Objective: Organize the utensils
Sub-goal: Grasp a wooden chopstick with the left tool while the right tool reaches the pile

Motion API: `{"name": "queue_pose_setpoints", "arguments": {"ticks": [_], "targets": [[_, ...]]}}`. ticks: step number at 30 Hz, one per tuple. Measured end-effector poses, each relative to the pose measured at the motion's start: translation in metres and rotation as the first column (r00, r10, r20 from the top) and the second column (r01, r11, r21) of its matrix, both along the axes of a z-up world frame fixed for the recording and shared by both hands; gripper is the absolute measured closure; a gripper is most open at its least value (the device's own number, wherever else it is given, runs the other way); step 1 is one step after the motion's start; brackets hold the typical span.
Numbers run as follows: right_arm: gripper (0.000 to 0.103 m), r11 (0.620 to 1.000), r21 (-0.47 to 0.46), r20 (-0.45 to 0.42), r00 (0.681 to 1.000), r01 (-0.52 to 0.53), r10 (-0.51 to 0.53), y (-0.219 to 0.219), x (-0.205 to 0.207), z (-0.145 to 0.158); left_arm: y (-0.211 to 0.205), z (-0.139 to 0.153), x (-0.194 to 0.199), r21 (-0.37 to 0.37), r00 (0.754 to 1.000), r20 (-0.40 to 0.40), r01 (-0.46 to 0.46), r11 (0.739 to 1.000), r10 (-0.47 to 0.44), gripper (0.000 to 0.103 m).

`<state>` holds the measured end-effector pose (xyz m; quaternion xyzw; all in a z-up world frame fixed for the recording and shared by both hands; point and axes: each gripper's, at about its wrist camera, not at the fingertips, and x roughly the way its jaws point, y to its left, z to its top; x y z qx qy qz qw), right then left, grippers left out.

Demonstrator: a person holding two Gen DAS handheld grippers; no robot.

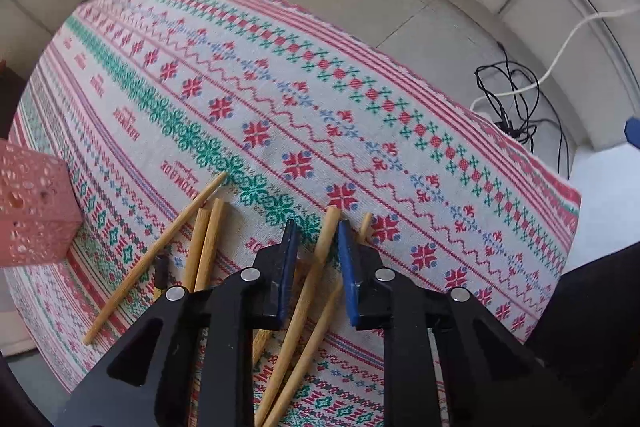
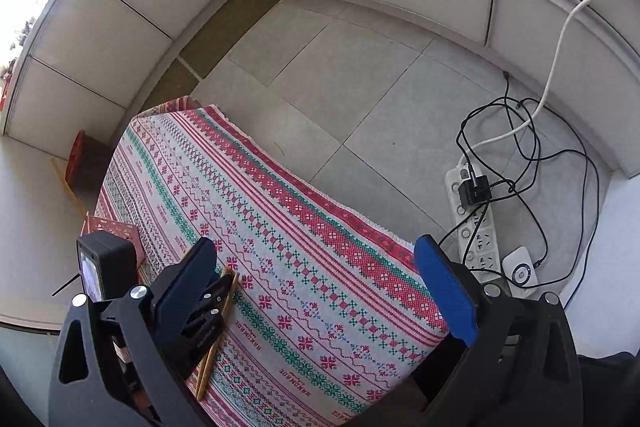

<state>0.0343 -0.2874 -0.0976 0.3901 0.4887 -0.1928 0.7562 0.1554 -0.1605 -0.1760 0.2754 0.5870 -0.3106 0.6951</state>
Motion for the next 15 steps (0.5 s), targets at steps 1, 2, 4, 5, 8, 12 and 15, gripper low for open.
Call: {"name": "queue_pose_setpoints", "arguments": {"ticks": [1, 2, 4, 5, 8, 12, 15], "targets": [[0.007, 1.0, 0.003, -0.005, 1.0, 0.0, 0.0, 0.0, 0.0, -0.001, 0.0, -0.001, -0.002, -0.006, 1.0, -0.004, 0.003, 1.0, -0.003, 0.089], [0.007, 1.0, 0.009, -0.014, 1.0, 0.0, 0.0, 0.0, 0.0, -0.003, 0.0, -0.001, -0.002, -0.011, 1.0, -0.003, 0.002, 1.0, -0.002, 0.091], [0.007, 1.0, 0.026, -0.03, 1.0, 0.002, -0.001, 0.001, 0.002, -0.007, 0.0, -0.001, -0.004, -0.032, 1.0, 0.009, -0.007, 0.999, 0.008, 0.093], [0.007, 0.999, 0.037, -0.038, 0.999, 0.0, 0.001, 0.002, 0.003, -0.009, 0.001, 0.0, -0.004, -0.042, 1.0, 0.028, -0.01, 0.999, 0.011, 0.094], [0.007, 0.999, 0.04, -0.053, 0.998, -0.014, 0.016, 0.01, 0.008, -0.011, 0.016, 0.017, -0.009, -0.077, 0.996, 0.093, -0.002, 0.997, 0.01, 0.096], [0.007, 0.998, 0.008, -0.102, 0.992, -0.069, 0.07, 0.032, 0.022, -0.017, 0.054, 0.062, -0.018, -0.181, 0.985, 0.157, -0.044, 0.982, 0.073, 0.097], [0.007, 0.989, -0.008, -0.165, 0.976, -0.145, 0.142, 0.059, 0.041, -0.029, 0.089, 0.091, -0.028, -0.25, 0.973, 0.191, -0.078, 0.965, 0.128, 0.097]]}}
